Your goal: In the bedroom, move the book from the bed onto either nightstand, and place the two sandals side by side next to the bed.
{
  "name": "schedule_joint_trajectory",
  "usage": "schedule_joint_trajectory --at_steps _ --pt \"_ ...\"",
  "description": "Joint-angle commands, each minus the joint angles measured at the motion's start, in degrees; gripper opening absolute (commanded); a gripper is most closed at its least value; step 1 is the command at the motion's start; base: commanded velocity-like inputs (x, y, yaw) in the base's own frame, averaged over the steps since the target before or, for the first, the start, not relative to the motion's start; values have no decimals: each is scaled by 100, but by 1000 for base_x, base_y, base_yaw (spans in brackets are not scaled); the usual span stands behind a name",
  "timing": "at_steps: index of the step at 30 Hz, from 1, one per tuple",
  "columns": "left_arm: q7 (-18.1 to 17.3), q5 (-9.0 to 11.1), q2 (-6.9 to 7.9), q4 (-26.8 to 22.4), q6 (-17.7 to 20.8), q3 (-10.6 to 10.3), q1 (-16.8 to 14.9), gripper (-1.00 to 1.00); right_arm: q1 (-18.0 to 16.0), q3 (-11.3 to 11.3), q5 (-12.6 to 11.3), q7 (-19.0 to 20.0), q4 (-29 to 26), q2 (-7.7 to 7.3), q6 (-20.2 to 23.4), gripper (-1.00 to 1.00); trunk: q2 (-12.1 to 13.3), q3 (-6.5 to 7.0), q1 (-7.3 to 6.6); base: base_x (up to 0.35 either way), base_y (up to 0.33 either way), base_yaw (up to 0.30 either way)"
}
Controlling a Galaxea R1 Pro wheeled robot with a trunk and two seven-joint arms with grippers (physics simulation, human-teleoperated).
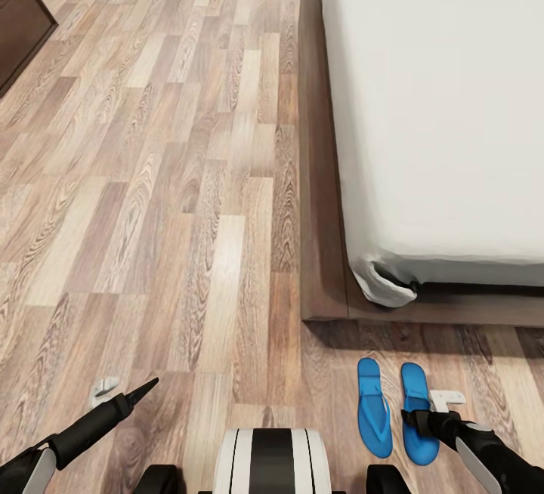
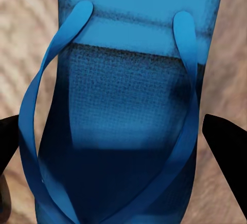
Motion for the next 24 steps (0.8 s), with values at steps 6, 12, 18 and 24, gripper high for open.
schedule_joint_trajectory --at_steps 6,12,18,24 --pt "-17 30 0 1 57 6 -2 100 -2 24 -33 -3 -8 -7 20 -100 -1 -3 -1 1 2 0" --pt "-17 30 -1 1 57 5 -2 100 -2 24 -33 -3 -8 -7 20 -100 -4 -47 4 0 0 0" --pt "-17 30 0 1 57 6 -2 100 -2 24 -34 -3 -8 -7 20 -100 -4 -47 4 0 0 0" --pt "-17 30 0 1 57 7 -2 100 -2 27 -32 -7 -8 -7 16 -100 -4 -47 4 0 0 0"
